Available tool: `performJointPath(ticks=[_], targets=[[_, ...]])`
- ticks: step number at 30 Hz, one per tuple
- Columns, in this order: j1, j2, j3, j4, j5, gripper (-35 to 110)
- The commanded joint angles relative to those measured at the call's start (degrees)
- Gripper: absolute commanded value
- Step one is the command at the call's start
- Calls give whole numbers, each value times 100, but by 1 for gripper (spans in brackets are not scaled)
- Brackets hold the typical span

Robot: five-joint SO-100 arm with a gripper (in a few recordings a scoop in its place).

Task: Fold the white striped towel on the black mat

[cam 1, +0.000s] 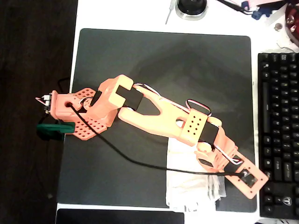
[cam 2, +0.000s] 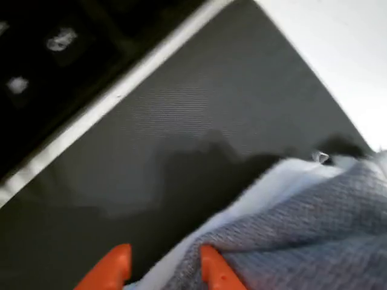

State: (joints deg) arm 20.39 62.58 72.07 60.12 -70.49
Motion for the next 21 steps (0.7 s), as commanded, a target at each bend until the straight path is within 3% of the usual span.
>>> performJointPath(ticks=[1,8,17,21], targets=[[88,281,-123,-79,-220,17],[114,879,-677,835,-369,19],[88,2004,-1380,3006,-501,19],[554,2048,-668,2610,-545,19]])
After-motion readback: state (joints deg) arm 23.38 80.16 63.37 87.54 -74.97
